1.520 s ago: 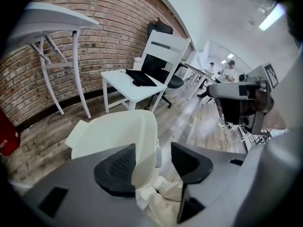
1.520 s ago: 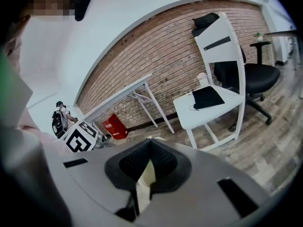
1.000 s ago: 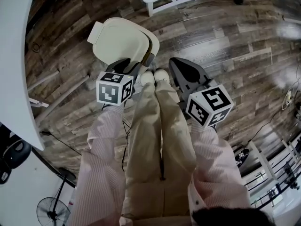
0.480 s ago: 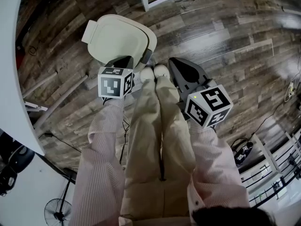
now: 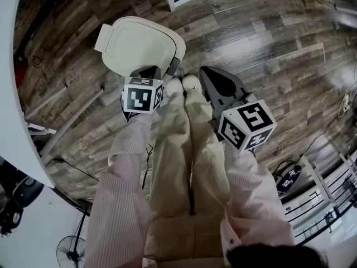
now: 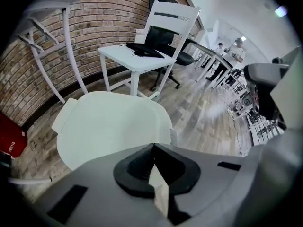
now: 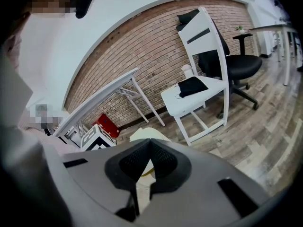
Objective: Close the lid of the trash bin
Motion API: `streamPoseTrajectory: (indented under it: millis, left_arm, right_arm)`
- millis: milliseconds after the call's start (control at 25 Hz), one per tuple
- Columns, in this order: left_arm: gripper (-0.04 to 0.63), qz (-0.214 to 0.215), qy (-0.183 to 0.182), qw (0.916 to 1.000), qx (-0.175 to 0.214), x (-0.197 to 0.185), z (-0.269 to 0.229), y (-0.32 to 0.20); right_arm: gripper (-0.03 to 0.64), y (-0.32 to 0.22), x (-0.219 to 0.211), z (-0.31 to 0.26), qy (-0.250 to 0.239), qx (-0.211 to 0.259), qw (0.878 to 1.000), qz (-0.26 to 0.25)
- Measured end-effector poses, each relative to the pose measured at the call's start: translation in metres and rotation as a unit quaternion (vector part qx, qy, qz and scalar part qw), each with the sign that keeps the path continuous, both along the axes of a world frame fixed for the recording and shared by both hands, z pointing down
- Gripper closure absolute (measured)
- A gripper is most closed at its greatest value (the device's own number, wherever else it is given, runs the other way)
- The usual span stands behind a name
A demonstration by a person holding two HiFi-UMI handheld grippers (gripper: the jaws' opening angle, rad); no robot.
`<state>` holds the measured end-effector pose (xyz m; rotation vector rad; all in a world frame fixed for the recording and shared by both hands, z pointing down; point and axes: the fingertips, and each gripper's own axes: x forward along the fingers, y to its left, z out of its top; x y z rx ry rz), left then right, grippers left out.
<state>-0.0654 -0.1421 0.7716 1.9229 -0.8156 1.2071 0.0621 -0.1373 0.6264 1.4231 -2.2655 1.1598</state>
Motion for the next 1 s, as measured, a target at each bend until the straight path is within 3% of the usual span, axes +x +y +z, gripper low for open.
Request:
streamPoseTrajectory:
  millis: [360,680,1000]
  left_arm:
    - [0.600,0.013,-0.011,0.9999,-0.004,0.001,0.013,0.001]
    - [0.601,-0.005,-0.006,0.9999,-0.014,0.002,0.019,0.001]
    - [0.601,0.012,-0.013,0.9997,-0.016,0.002,0.025,0.003]
  right_arm:
    - [0.614,0.000,-0.001,0.008,0.003,-0.007,1.000,0.007]
    - [0.614,0.002,0.003,0.012,0.005,-0.012,1.000,0.013]
    - [0.614,0.003,0.004,0.013,0.006,-0.012,1.000,0.016]
